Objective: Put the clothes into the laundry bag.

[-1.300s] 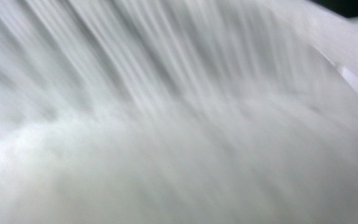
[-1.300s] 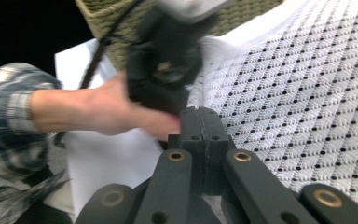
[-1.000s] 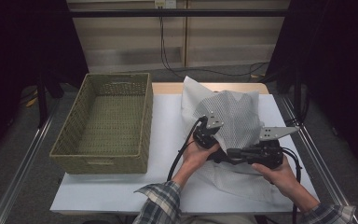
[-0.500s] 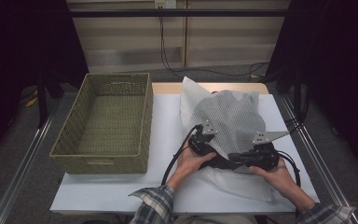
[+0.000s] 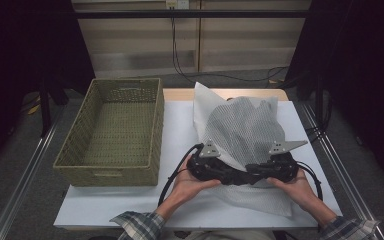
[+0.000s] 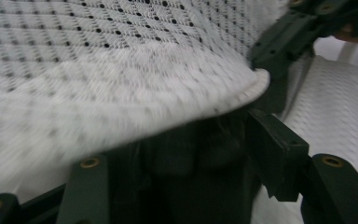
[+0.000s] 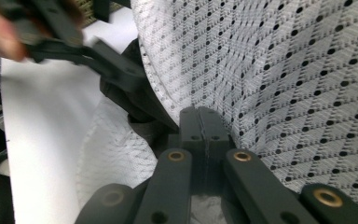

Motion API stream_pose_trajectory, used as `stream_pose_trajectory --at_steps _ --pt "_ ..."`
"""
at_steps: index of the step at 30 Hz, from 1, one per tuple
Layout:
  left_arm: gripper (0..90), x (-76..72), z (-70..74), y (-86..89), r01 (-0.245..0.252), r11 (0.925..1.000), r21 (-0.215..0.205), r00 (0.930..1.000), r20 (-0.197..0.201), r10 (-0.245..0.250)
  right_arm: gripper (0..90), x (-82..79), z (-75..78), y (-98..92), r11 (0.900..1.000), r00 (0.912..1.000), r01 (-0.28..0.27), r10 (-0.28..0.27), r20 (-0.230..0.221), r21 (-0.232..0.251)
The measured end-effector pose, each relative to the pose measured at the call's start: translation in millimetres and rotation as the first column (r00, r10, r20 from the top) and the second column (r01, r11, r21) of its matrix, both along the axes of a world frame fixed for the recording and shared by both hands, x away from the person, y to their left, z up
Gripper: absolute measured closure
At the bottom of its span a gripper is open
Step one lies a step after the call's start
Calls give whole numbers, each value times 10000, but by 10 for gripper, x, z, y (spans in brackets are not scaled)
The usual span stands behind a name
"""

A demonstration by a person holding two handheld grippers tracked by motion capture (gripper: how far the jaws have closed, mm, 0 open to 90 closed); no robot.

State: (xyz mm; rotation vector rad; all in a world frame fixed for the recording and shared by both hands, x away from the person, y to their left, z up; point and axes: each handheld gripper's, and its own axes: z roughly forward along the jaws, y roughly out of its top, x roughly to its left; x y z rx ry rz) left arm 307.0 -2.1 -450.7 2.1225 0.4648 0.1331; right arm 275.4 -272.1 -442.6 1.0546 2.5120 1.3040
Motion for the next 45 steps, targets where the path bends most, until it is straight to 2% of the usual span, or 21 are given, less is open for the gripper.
stream_pose_trajectory --at_steps 4,5,7,8,13,14,16,17,18,21,22,25,28,30,32,34,35,37,39,42,45 --pt "360 -91 27 142 162 9997 171 9999 32 -162 900 5 -1 -2 10000 10000 52 -52 29 -53" --pt "341 -113 9 180 227 9996 148 9997 -40 -227 900 4 -3 -4 10000 10000 64 -64 47 -61" --pt "311 -158 -37 238 143 9986 510 9998 100 -148 900 6 -7 -1 9999 10000 78 -78 -2 -71" --pt "299 -158 -74 260 241 9987 442 9997 16 -242 900 11 -11 -1 10000 10000 71 -71 11 -68" --pt "258 -119 -219 194 216 9931 1149 9998 -59 -210 900 11 -13 7 9999 10000 59 -59 21 -91" --pt "264 -104 -238 178 156 9858 1669 9999 -14 -156 900 10 -12 5 9999 10000 42 -42 6 -97" --pt "350 -58 -307 153 87 9818 1899 10000 18 -92 900 11 -13 6 10000 10000 8 -8 -4 -85" --pt "403 -45 -319 152 -168 9858 1668 9998 171 142 900 8 -11 7 9999 10000 35 -35 22 -118" --pt "517 -24 -305 158 -378 9835 1771 9991 250 339 900 7 -10 6 9999 10000 43 -42 48 -130" --pt "778 49 -287 189 -543 9866 1541 9985 41 543 900 5 -2 2 10000 10000 1 0 42 -69" --pt "806 65 -278 180 -533 9881 1445 9984 -132 558 900 5 0 5 10000 10000 15 -15 35 -55" --pt "859 43 -155 142 -256 9948 984 9997 -31 260 900 7 7 19 10000 10000 2 -2 55 -64" --pt "859 -5 0 100 -44 10000 39 10000 9 44 900 3 19 28 10000 10000 43 -43 81 9" --pt "854 -4 43 56 396 9990 -206 9992 -47 -397 900 13 29 26 9999 10000 13 -14 88 107" --pt "787 -25 31 -32 578 9978 -327 9983 -87 -581 900 12 35 27 9998 9999 67 -68 81 170" --pt "592 -43 3 -125 731 9966 -369 9971 -173 -738 900 2 45 30 9999 10000 27 -28 66 137" --pt "538 -53 1 -162 803 9965 -227 9967 -115 -806 900 -2 48 29 9999 10000 24 -25 66 156" --pt "447 -59 -17 -224 965 9944 -429 9951 -154 -973 900 -3 51 23 9998 10000 56 -57 75 186" --pt "387 -66 -33 -273 1018 9946 -218 9947 -136 -1021 900 3 52 11 9997 9999 102 -105 111 213" --pt "382 -62 -101 -373 949 9955 8 9955 63 -949 900 1 65 -4 9996 9998 165 -168 112 223" --pt "498 -18 -196 -470 839 9955 429 9962 206 -849 900 9 99 -20 9991 9995 220 -227 201 349"
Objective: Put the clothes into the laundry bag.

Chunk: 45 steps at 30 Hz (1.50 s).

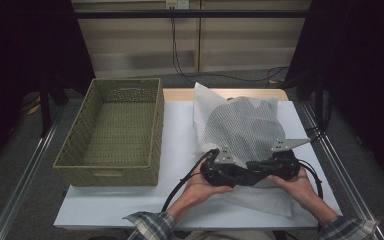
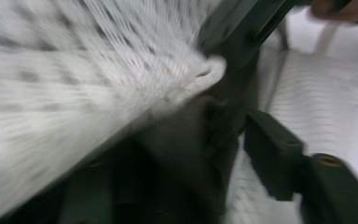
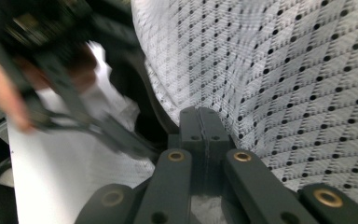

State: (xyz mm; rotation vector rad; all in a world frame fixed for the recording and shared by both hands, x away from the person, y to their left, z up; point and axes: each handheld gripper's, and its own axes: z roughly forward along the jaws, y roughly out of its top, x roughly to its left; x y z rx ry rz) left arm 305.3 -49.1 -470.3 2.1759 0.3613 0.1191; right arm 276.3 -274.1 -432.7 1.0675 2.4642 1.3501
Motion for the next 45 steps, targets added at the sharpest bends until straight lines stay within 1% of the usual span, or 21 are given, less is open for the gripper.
stream_pose_trajectory --at_steps 2,5,8,9,11,15,16,18,19,21,23,26,29,30,31,32,35,38,42,44,45 --pt "586 -3 -60 -75 -163 9998 -119 9999 -26 162 900 8 20 -2 9999 10000 35 -35 10 104" --pt "711 -28 -116 -169 -6 9996 272 10000 29 5 900 6 48 35 9998 9999 -135 134 43 125" --pt "839 31 -131 -214 -158 9994 299 9999 -65 160 900 -10 72 59 9992 9995 -305 303 87 244" --pt "854 56 -140 -237 -407 9990 180 9992 6 407 900 -13 76 55 9989 9992 -374 371 121 281" --pt "866 125 -128 -260 -891 9951 425 9946 571 867 900 -36 89 51 9986 9993 -377 374 97 367" --pt "870 331 -94 -266 -1731 9849 -68 9847 188 1732 900 -128 122 69 9968 9971 -704 693 298 372" --pt "871 372 -72 -255 -1923 9813 -26 9805 399 1922 900 -138 123 75 9967 9970 -734 724 291 358" --pt "872 476 -42 -249 -2046 9788 -107 9785 254 2048 900 -127 111 78 9960 9965 -809 800 231 378" --pt "873 515 -14 -251 -2223 9749 -136 9738 451 2227 900 -118 109 78 9959 9966 -804 796 210 419" --pt "873 614 38 -243 -2298 9727 -332 9729 177 2305 900 -108 127 77 9950 9967 -790 777 233 605" --pt "872 678 48 -265 -2294 9725 -393 9724 346 2308 900 -116 158 74 9936 9962 -825 801 337 769" --pt "872 761 -81 -307 -2600 9654 199 9651 382 2591 900 -124 166 63 9914 9960 -877 858 243 969" --pt "866 766 -167 -321 -2582 9657 262 9656 392 2571 900 -130 115 80 9933 9957 -924 919 112 694" --pt "863 753 -150 -320 -2611 9639 514 9647 477 2588 900 -127 86 84 9942 9958 -920 920 28 558" --pt "857 747 -157 -314 -2449 9690 313 9690 415 2436 900 -118 52 86 9951 9961 -882 885 -55 443" --pt "846 733 -144 -290 -2373 9705 436 9713 285 2362 900 -106 24 80 9960 9963 -857 860 -94 272" --pt "794 700 -127 -189 -2000 9795 238 9795 -214 2005 900 -72 -17 46 9970 9970 -735 740 -240 235" --pt "748 623 -102 -103 -1694 9853 200 9846 -401 1701 900 -64 -19 47 9972 9971 -722 727 -237 213" --pt "662 463 -38 39 -1177 9931 -14 9925 -339 1175 900 -58 -22 45 9977 9977 -655 657 -172 148" --pt "629 375 29 143 -1031 9945 175 9945 -190 1034 900 -51 -15 29 9983 9982 -562 565 -196 178" --pt "613 344 40 183 -1010 9949 -59 9948 -99 1009 900 -47 -12 19 9984 9985 -523 526 -170 196"
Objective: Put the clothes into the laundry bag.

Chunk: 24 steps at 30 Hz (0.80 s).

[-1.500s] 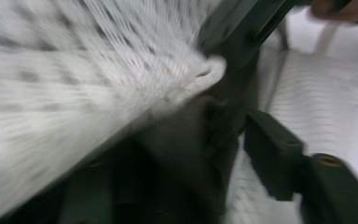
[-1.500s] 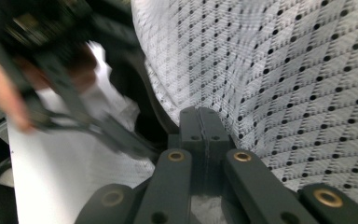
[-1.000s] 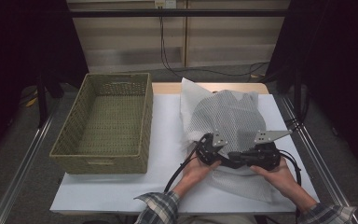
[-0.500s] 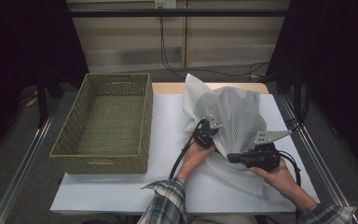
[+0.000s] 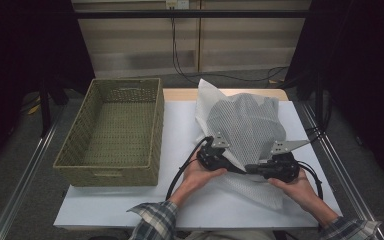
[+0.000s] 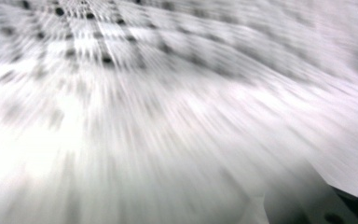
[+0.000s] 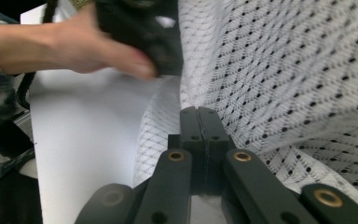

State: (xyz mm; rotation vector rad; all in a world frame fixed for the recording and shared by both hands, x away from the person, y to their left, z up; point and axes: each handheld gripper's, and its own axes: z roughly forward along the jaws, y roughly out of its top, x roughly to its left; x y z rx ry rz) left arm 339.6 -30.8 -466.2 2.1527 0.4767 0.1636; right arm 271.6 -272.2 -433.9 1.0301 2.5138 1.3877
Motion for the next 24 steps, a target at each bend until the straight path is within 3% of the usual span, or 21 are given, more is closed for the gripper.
stream_pose_trajectory --at_steps 6,7,9,13,14,16,19,23,24 --pt "529 -110 110 218 -87 10000 -5 9998 170 87 900 26 2 -20 9999 9999 155 -155 8 12" --pt "531 -106 98 235 17 10000 -93 9999 156 -15 900 30 0 -19 9998 9998 193 -193 16 -9" --pt "536 -109 72 255 -8 9997 247 10000 71 6 900 39 -2 -20 9998 9998 214 -214 -4 10" --pt "520 -85 -35 162 213 9993 308 9998 -40 -212 900 47 6 -23 9996 9996 263 -263 45 28" --pt "524 -95 -48 131 224 9982 551 9997 -3 -224 900 44 10 -23 9995 9995 300 -300 43 30" --pt "637 -129 -66 80 506 9966 653 9987 2 -507 900 41 16 -27 9996 9996 275 -275 61 31" --pt "782 -192 16 94 767 9953 589 9970 53 -771 900 35 22 -42 9995 9994 309 -309 132 8" --pt "688 -235 148 216 765 9962 412 9968 196 -774 900 32 36 -57 9994 9993 331 -331 146 48" --pt "687 -241 177 248 706 9974 150 9975 83 -708 900 31 37 -56 9994 9993 343 -343 156 42"
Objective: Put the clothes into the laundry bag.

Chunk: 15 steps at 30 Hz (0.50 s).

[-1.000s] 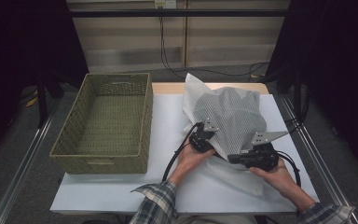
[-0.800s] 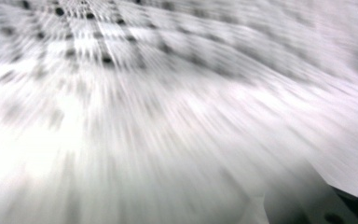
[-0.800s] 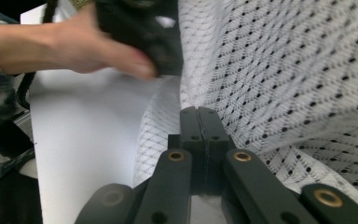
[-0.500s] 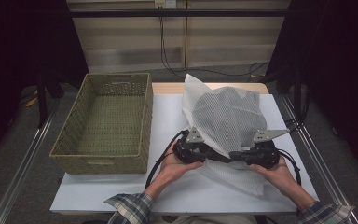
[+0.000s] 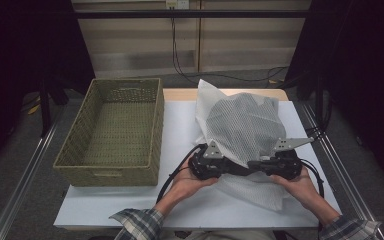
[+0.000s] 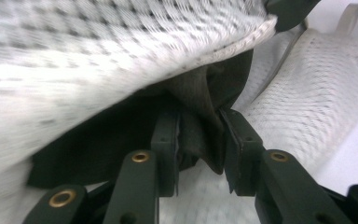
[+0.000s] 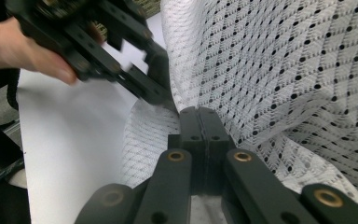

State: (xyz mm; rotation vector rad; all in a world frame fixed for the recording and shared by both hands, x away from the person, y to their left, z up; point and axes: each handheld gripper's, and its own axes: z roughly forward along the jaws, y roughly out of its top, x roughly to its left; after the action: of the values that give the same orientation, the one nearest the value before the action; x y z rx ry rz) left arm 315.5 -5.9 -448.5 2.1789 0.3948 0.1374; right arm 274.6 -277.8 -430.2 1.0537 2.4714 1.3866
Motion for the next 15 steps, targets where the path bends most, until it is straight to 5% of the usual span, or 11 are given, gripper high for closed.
stream_pose_trajectory --at_steps 4,9,10,11,13,14,15 --pt "778 4 -4 -17 113 9999 46 9999 -2 -113 900 6 -9 24 10000 10000 5 -6 -47 -50" --pt "869 40 -191 -292 432 9985 326 9990 -136 -428 900 8 -12 51 10000 10000 -79 78 -48 -38" --pt "870 68 -204 -346 508 9964 678 9985 -218 -494 900 2 -10 55 9999 9999 -125 125 -58 -22" --pt "871 104 -251 -410 376 9975 597 9991 -223 -363 900 -3 -11 59 9999 9998 -167 167 -67 -15" --pt "871 232 -305 -473 189 9931 1155 9995 -260 -160 900 -22 -10 72 9996 9996 -267 267 -104 10" --pt "871 281 -329 -506 -166 9970 758 9989 -430 199 900 -31 -8 78 9993 9993 -359 360 -122 43" --pt "871 326 -318 -522 -385 9958 828 9985 -368 416 900 -45 -4 87 9991 9990 -420 421 -127 60"
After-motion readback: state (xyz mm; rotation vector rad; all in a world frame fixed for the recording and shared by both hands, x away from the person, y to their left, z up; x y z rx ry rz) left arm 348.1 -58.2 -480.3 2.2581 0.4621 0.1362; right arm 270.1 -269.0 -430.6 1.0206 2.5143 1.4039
